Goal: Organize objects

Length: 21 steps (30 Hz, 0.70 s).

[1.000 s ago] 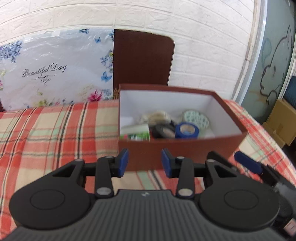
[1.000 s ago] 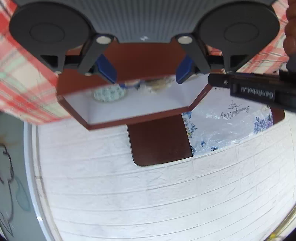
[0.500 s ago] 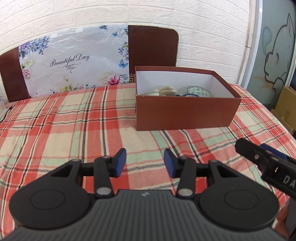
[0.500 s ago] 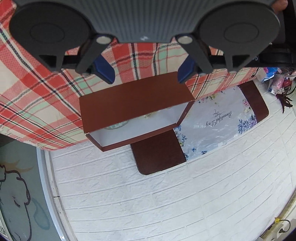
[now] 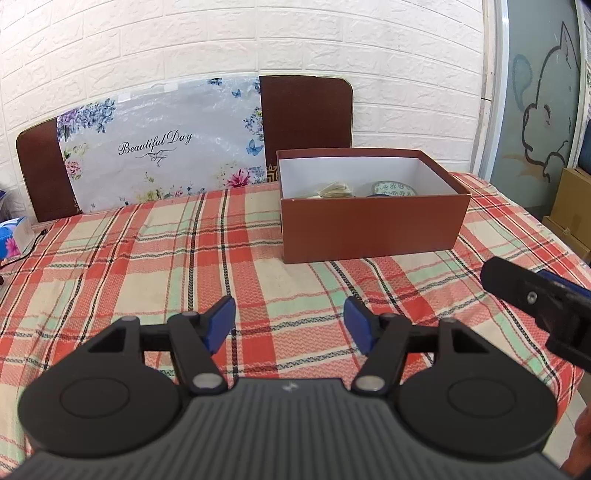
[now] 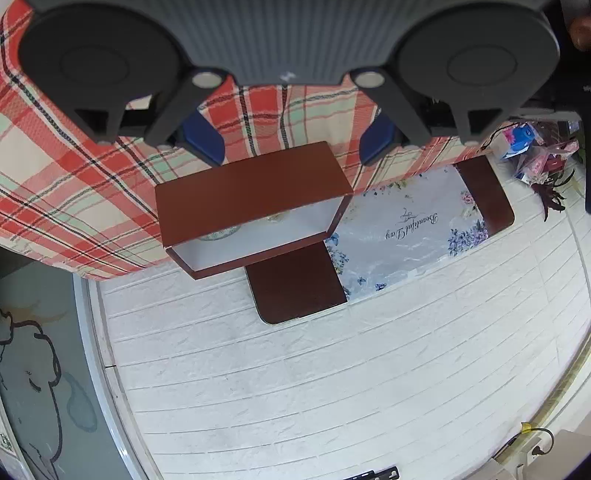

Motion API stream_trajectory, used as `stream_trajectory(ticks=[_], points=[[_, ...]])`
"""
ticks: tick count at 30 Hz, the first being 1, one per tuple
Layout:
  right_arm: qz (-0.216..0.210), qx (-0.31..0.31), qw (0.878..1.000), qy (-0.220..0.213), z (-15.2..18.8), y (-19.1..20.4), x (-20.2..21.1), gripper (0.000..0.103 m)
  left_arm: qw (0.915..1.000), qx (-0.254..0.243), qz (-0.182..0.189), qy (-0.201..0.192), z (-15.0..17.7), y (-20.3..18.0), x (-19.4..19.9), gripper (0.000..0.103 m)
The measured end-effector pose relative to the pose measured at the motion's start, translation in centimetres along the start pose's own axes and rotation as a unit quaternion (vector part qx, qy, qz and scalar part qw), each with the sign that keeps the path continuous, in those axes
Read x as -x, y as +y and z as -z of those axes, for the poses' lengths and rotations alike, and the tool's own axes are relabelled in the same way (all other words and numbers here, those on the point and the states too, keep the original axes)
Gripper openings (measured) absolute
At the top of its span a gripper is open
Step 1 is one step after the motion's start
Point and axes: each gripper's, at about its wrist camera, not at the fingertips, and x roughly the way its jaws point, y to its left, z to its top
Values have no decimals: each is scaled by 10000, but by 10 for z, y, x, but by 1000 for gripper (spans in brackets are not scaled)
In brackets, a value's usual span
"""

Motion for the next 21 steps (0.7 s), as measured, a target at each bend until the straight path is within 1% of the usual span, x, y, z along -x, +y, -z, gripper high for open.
stream_trajectory(ticks=[4, 12, 14, 16, 17, 18, 21], points=[[8, -68, 10000, -4, -2, -3, -5, 83, 10000, -74, -35, 51, 2, -4, -6, 74], [-21, -135, 9995, 279, 8, -13, -29, 83, 9995, -73, -41, 318, 10, -5, -24, 75], [8, -193, 9993, 318, 9, -16, -32, 84, 9993, -58, -31, 357, 10, -6, -27, 79], [57, -222, 9992, 335, 9, -19, -36, 84, 9994, -80, -77, 339, 10, -8, -28, 87], [97, -210, 9992, 336, 9, -19, -37, 85, 9993, -98, -119, 328, 10, -9, -28, 89], [140, -191, 9992, 334, 9, -19, -38, 86, 9993, -112, -160, 319, 9, -10, -29, 90], [224, -121, 9991, 324, 9, -18, -41, 96, 9992, -94, -210, 341, 8, -10, -33, 93]])
